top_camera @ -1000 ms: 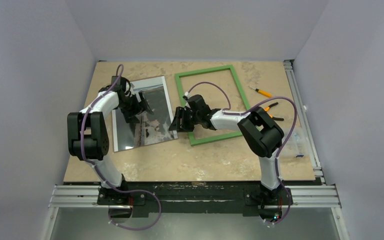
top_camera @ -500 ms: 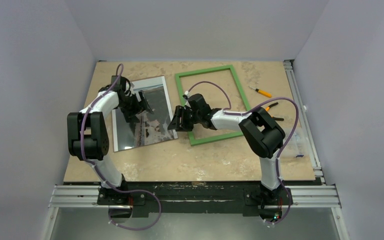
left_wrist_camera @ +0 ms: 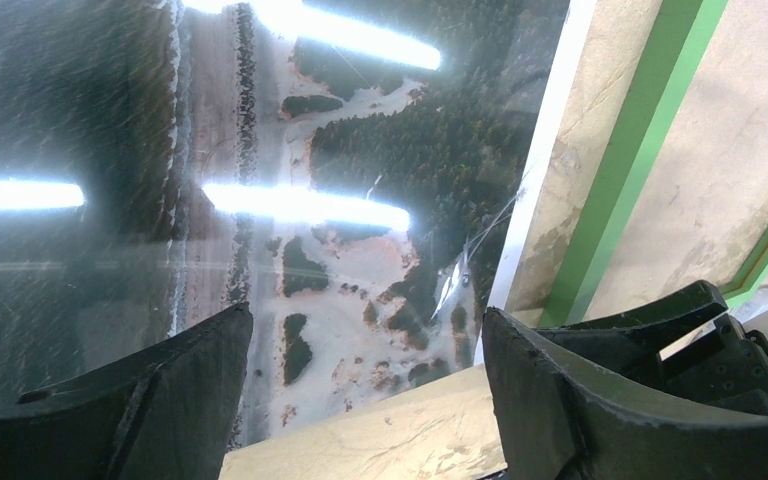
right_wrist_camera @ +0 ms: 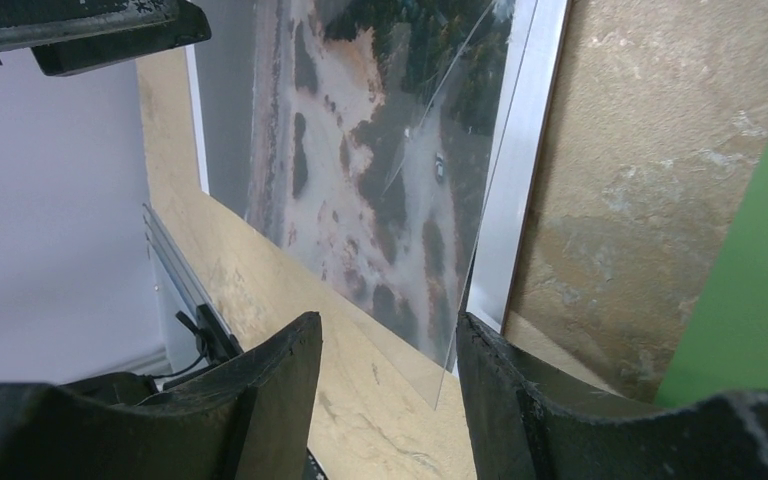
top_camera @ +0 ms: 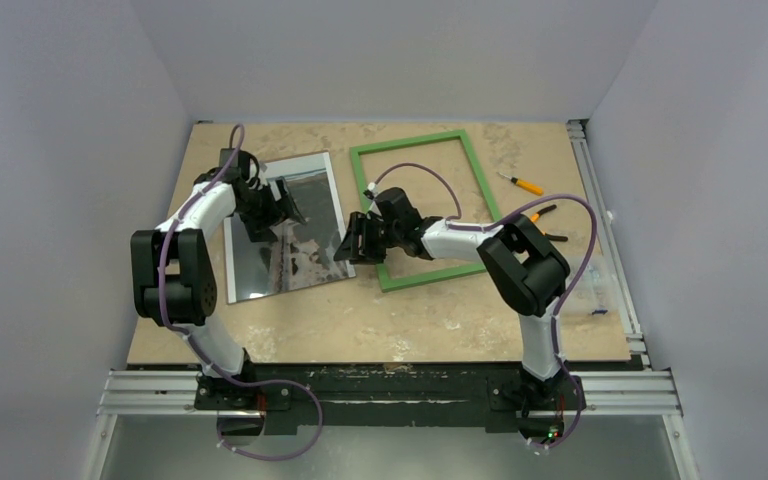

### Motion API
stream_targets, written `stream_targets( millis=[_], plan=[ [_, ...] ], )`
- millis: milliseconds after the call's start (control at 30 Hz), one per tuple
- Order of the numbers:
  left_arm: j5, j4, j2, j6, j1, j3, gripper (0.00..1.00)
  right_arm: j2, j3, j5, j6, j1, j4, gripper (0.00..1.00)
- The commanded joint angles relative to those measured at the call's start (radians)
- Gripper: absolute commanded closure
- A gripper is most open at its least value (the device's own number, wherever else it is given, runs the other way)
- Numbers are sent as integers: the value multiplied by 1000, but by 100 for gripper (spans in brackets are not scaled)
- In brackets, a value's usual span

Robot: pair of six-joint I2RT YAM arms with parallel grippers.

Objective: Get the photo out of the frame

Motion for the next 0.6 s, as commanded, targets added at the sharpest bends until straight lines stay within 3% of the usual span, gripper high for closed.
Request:
stream_targets(
  millis=[0, 267, 567],
  plan=[
    [31, 22, -28, 11, -7, 25, 18, 0, 58, -47, -1, 13, 25, 49],
    [46, 23, -27, 8, -14, 27, 17, 21, 90, -50, 2, 29, -2, 48],
    [57, 31, -33, 2, -84, 14, 17, -75, 96, 103, -162, 27, -242, 43]
  ],
)
